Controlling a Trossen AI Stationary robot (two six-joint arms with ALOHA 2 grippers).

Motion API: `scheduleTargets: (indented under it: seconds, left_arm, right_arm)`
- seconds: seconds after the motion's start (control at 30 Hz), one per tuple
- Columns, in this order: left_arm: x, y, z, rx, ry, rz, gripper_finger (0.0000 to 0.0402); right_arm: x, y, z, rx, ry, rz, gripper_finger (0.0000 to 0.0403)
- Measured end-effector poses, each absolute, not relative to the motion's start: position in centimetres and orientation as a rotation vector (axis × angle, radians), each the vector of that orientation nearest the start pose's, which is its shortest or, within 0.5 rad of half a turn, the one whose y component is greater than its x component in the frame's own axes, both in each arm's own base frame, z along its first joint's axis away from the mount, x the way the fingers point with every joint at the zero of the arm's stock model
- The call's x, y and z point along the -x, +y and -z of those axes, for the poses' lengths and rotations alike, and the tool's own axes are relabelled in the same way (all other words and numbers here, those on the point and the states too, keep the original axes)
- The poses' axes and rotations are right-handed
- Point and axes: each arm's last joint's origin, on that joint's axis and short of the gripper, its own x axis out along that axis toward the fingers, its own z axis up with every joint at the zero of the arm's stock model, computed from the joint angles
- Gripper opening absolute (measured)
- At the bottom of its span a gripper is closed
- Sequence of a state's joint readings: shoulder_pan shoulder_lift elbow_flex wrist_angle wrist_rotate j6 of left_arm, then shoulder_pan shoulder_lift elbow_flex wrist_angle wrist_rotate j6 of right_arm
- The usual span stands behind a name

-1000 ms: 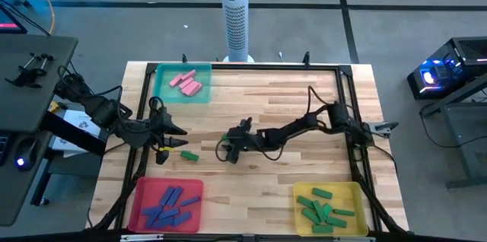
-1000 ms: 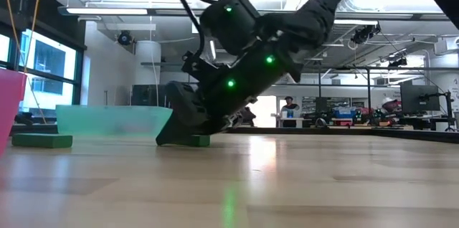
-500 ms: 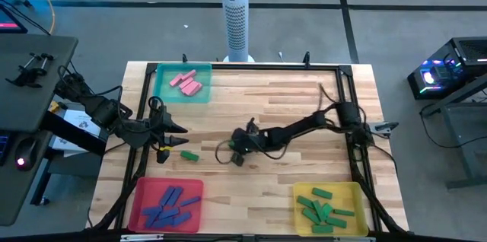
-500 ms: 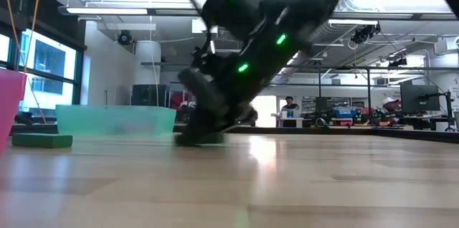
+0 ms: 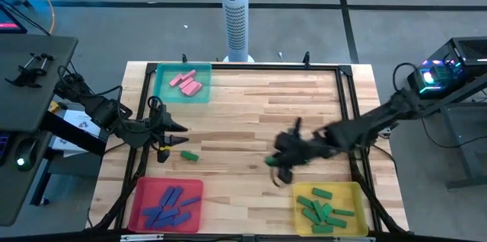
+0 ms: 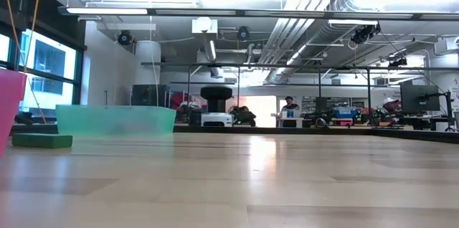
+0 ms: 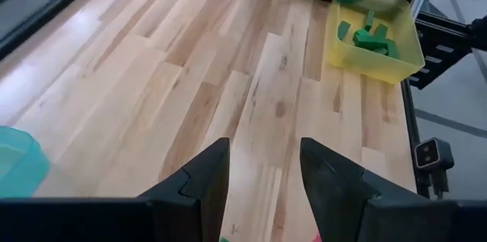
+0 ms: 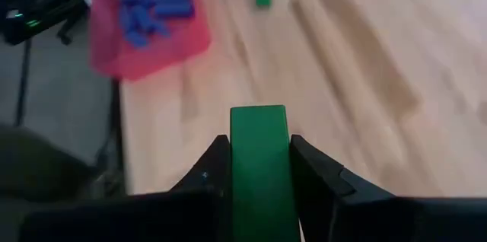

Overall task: Sort blocks
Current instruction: Put the green block into the yellow bin

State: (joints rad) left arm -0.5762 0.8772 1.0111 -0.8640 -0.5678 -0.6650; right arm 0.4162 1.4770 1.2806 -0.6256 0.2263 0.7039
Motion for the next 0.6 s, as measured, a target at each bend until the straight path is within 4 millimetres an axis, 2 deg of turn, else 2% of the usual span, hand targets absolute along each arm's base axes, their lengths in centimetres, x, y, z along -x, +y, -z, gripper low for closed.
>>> scheduleTargets:
  seconds: [0.13, 0.2, 0.3, 0.4, 0.5, 0.6]
  left_arm:
    - [-13.8, -7.1, -33.8, 0.218, 0.571, -0.201, 0.0147]
    - [-13.8, -7.1, -33.8, 0.195, 0.57, -0.201, 0.0147]
    - [-13.8, -7.0, -33.8, 0.171, 0.57, -0.198, 0.0147]
    - [-13.8, -7.0, -33.8, 0.168, 0.57, -0.198, 0.0147]
    - [-13.8, -7.0, -33.8, 0.17, 0.572, -0.194, 0.0147]
    - [-13.8, -7.1, -33.7, 0.169, 0.584, -0.181, 0.0147]
  right_arm:
    - [-23.9, 15.8, -31.6, -0.555, 0.829, 0.126, 0.0072]
    - [-21.8, 17.7, -30.8, -0.649, 0.849, 0.138, 0.0071]
    - [-18.7, 20.7, -28.0, -0.799, 0.955, 0.161, 0.007]
    - [-16.2, 22.7, -25.0, -0.979, 1.038, 0.229, 0.0071]
    - [-14.7, 23.3, -22.5, -1.097, 1.091, 0.33, 0.0071]
    - [-14.1, 22.9, -20.8, -1.129, 1.178, 0.395, 0.0071]
